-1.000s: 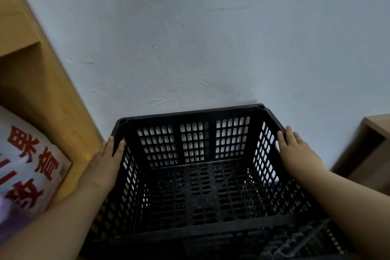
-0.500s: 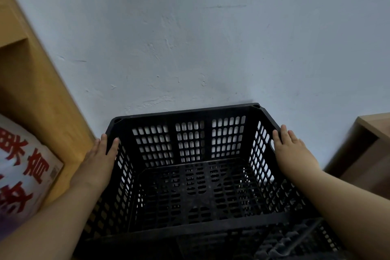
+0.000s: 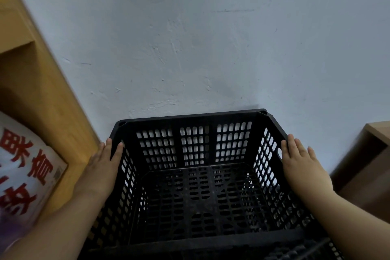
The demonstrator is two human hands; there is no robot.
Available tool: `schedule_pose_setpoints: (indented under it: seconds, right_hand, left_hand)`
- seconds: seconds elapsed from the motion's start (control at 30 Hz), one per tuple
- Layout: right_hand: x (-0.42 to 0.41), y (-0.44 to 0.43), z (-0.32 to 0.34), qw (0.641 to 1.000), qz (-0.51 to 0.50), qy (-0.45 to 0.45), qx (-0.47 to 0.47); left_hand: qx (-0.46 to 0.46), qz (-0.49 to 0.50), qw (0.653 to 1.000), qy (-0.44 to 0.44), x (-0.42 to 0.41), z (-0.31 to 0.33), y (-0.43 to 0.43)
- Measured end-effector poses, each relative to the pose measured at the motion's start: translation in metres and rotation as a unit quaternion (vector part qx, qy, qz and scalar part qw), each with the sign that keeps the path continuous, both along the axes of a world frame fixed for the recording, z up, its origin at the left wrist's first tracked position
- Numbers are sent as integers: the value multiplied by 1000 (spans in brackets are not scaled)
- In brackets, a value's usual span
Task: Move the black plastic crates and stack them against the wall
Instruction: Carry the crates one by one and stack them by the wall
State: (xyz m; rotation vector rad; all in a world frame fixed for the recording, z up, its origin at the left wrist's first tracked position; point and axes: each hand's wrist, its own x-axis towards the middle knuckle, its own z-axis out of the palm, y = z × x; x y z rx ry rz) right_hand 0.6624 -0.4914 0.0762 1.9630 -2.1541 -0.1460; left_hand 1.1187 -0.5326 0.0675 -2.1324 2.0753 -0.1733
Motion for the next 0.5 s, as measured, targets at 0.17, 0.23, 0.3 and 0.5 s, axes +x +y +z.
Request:
schedule_pose_setpoints:
  seconds: [0.17, 0.23, 0.3, 0.5]
  right_hand:
    - [0, -8, -1, 1000, 7, 12, -15]
    - [-5, -5, -4, 1000, 2, 19, 15]
    - [-7, -1, -3, 1000, -5, 9, 10]
    - [-6, -11, -1, 1000, 4, -31, -3]
  left_hand:
    - [-1, -2, 1000, 1, -2, 3, 2]
    - [1, -2, 1000, 4, 0, 3, 0]
    - [3, -7, 1000, 8, 1, 1, 0]
    - [9, 3, 1000, 10, 0, 3, -6]
